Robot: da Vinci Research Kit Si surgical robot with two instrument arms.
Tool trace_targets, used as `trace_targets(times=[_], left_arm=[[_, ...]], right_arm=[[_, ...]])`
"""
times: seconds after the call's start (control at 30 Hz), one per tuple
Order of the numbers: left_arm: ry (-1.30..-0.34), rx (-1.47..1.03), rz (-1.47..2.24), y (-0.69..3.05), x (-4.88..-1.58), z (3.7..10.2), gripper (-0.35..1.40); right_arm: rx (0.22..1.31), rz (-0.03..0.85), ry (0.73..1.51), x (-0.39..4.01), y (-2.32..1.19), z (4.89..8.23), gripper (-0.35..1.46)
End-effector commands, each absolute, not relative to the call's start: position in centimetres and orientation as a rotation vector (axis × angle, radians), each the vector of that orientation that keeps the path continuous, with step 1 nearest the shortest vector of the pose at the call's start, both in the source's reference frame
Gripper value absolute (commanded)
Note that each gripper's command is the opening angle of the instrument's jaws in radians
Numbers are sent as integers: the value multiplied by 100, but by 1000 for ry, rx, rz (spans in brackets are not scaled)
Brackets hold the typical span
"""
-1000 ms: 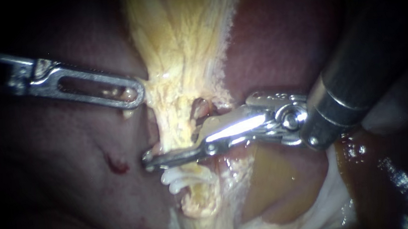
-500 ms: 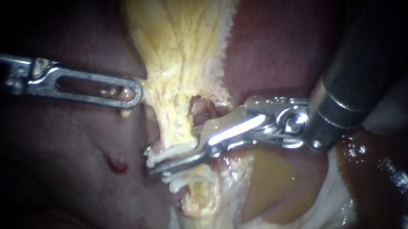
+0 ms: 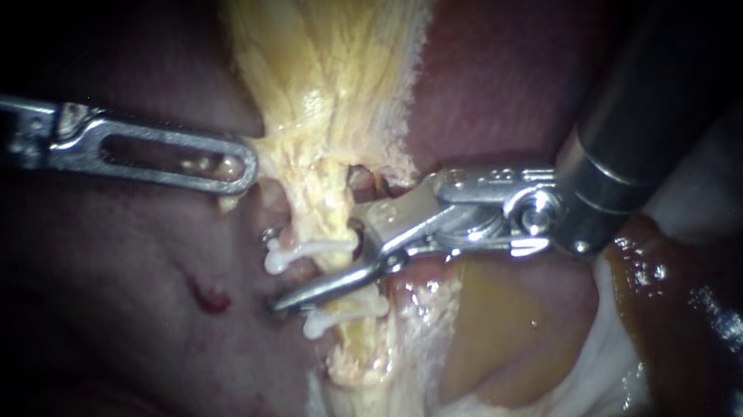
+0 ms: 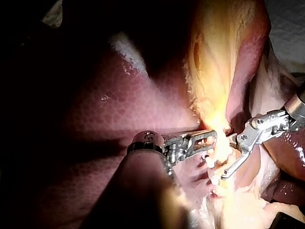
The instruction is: Going back third clip left tube
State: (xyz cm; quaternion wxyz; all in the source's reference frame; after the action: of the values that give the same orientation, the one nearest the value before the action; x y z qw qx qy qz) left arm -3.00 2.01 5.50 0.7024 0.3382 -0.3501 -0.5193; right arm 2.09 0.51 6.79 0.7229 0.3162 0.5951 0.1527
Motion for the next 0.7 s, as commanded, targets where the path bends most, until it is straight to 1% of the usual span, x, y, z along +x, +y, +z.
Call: trace_targets(times=[0.03,0.2,0.37,0.53,0.7], left_arm=[[-779,753,-1155,200,-300,550,-35],[-779,753,-1155,200,-300,550,-35],[-779,753,-1155,200,-299,550,-35],[-779,753,-1154,200,-298,550,-35],[-779,753,-1154,200,-298,551,-35]], right_arm=[[680,327,1309,205,52,681,49],[619,295,1292,189,56,684,50],[608,272,1293,173,51,678,50],[607,238,1304,144,48,658,50],[571,209,1309,110,48,632,50]])
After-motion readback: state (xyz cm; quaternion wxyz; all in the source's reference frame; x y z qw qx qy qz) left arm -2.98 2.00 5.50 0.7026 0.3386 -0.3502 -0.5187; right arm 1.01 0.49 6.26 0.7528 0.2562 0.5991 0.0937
